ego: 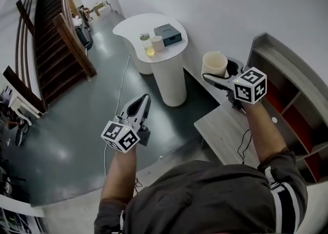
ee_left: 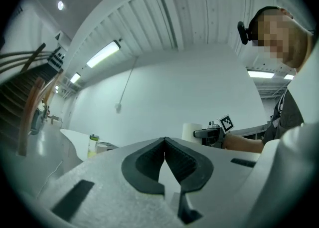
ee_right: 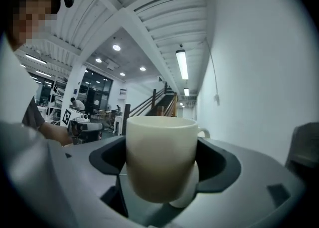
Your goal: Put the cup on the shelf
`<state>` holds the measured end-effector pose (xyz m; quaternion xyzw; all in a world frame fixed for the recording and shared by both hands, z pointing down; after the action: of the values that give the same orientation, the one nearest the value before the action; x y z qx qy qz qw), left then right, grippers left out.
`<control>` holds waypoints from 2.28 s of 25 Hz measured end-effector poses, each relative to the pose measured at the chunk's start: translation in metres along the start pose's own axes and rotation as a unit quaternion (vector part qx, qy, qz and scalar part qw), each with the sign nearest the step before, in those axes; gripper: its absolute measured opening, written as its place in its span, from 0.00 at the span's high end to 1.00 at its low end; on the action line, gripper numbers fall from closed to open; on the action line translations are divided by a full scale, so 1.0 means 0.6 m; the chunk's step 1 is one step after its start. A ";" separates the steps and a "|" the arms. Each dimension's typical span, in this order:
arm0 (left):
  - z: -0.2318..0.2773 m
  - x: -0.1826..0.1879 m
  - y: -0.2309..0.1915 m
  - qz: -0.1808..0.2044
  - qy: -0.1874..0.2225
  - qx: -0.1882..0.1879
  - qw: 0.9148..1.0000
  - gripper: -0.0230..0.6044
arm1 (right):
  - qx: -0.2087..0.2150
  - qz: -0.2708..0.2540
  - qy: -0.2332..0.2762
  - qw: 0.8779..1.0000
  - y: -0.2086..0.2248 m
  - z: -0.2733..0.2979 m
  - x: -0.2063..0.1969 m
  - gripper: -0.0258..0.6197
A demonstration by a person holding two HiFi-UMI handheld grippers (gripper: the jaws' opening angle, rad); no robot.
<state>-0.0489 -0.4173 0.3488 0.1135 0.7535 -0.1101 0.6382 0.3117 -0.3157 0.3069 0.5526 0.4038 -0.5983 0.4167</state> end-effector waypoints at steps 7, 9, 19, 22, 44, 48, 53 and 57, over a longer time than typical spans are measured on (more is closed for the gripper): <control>0.170 0.009 0.052 0.011 0.001 -0.089 0.996 0.96 | -0.126 -0.014 0.006 0.992 0.123 -0.129 0.051 0.32; 0.207 0.012 0.069 0.015 0.005 -0.110 0.994 0.96 | -0.156 -0.016 0.004 0.988 0.153 -0.165 0.063 0.32; 0.365 0.008 0.115 0.017 0.012 -0.169 0.985 0.96 | -0.273 -0.003 -0.030 0.962 0.292 -0.249 0.071 0.32; 0.394 0.008 0.128 0.017 0.014 -0.179 0.984 0.96 | -0.294 0.014 -0.041 0.955 0.326 -0.257 0.065 0.32; 0.432 -0.014 0.144 0.010 0.006 -0.188 0.982 0.96 | -0.336 0.071 -0.130 0.930 0.423 -0.224 0.044 0.32; 0.431 -0.012 0.142 0.009 0.008 -0.189 0.982 0.96 | -0.343 0.062 -0.136 0.927 0.420 -0.222 0.045 0.31; 0.431 -0.008 0.141 0.010 0.013 -0.193 0.981 0.96 | -0.363 0.035 -0.139 0.921 0.411 -0.221 0.045 0.22; 0.427 -0.009 0.141 0.015 0.012 -0.196 0.980 0.96 | -0.379 0.027 -0.126 0.916 0.402 -0.230 0.047 0.20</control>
<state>0.2185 -0.4171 0.3112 -0.0012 0.7666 0.0506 0.6402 0.5835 -0.2658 0.2644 0.2843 0.5292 -0.4536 0.6583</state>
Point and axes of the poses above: the fingertips, and each gripper's own axes: z forward along the fingers, y to its right, x out of its top, the point moved 10 cm from there along -z, backward along the fingers, and after that the axes turned 3 degrees about z, right-handed, at the moved point
